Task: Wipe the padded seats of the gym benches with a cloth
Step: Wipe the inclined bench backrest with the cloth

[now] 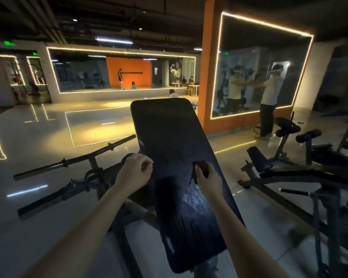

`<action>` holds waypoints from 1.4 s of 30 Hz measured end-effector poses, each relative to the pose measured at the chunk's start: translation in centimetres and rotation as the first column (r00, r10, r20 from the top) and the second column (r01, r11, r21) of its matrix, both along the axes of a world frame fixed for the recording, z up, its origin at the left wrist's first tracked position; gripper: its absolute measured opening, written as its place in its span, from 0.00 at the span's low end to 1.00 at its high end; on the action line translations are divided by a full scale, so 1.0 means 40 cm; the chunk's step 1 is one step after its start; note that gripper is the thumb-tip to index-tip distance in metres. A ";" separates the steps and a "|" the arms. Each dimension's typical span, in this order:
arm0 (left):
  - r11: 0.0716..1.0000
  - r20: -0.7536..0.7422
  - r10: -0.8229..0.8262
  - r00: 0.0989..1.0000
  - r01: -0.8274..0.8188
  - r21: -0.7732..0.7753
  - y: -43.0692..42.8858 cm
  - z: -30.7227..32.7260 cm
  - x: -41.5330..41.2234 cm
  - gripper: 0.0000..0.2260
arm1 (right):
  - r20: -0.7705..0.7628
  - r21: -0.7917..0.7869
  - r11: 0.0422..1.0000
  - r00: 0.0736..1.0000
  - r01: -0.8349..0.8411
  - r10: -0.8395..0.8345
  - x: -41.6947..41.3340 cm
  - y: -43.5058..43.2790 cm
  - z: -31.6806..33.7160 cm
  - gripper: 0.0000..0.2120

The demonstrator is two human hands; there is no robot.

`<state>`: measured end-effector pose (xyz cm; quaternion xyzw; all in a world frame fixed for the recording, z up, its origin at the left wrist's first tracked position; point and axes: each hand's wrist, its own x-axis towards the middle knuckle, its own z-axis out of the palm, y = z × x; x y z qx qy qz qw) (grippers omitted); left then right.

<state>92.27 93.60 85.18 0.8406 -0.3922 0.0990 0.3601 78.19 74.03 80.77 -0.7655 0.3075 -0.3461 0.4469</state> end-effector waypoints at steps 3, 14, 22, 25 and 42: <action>1.000 0.007 0.025 1.000 -0.025 -0.015 -0.028 0.014 0.091 0.10 | 0.113 0.059 0.998 0.994 -0.013 0.006 0.093 -0.002 0.023 0.12; 0.996 0.024 -0.037 0.999 0.035 0.081 -0.140 0.087 0.468 0.20 | 0.309 0.113 0.993 0.951 -0.032 -0.005 0.454 -0.002 0.118 0.09; 0.985 -0.274 -0.164 0.948 0.143 -0.096 -0.163 0.137 0.714 0.33 | 0.410 0.053 0.998 0.910 0.036 -0.054 0.711 0.018 0.194 0.10; 0.968 -0.329 -0.230 0.916 0.181 -0.174 -0.197 0.149 0.750 0.32 | 0.449 0.015 0.997 0.890 0.076 -0.075 0.811 -0.005 0.245 0.08; 0.976 -0.136 -0.216 0.967 0.212 -0.040 -0.291 0.196 0.883 0.45 | -0.136 -0.461 0.885 0.991 -0.068 0.005 1.048 -0.222 0.330 0.38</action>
